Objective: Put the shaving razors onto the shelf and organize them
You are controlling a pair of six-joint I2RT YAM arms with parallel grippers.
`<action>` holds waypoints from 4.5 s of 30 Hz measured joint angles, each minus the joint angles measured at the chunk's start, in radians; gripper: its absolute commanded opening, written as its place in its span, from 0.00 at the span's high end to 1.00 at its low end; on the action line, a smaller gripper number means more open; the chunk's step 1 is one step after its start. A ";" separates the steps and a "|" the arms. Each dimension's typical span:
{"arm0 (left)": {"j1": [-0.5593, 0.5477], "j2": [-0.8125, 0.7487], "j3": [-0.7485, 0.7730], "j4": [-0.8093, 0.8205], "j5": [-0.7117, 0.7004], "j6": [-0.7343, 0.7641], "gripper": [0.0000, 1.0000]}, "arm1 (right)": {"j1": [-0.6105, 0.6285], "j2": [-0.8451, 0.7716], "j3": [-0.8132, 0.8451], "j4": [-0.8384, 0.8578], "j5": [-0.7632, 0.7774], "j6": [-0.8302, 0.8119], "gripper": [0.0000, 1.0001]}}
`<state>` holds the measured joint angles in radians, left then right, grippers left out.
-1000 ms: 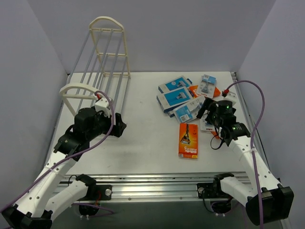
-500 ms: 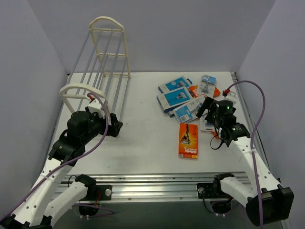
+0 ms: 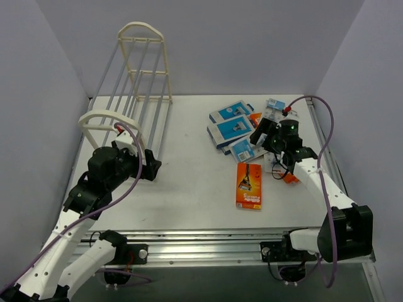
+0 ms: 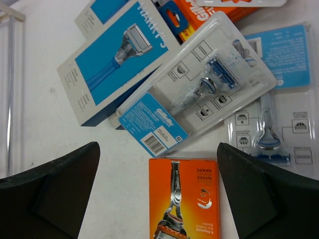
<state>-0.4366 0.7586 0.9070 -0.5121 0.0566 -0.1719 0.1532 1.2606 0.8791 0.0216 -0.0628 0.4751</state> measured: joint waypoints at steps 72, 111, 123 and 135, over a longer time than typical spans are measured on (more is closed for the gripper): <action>0.002 -0.001 0.000 -0.003 0.053 0.000 0.06 | -0.255 0.432 -0.042 0.461 -0.385 -0.011 0.63; 0.002 0.015 0.000 -0.010 0.032 0.000 0.06 | 0.214 0.409 -0.152 0.475 -0.312 0.108 0.55; 0.002 0.019 0.000 -0.016 0.024 0.000 0.06 | 0.367 0.320 -0.150 0.471 -0.309 0.203 0.32; 0.002 -0.031 0.000 -0.016 0.022 0.000 0.06 | 0.365 0.267 0.034 0.296 -0.264 -0.117 0.28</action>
<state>-0.4347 0.7280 0.9070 -0.5278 0.0788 -0.1715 0.5179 1.5272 0.9131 0.3176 -0.3264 0.3580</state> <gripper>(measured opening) 0.941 0.722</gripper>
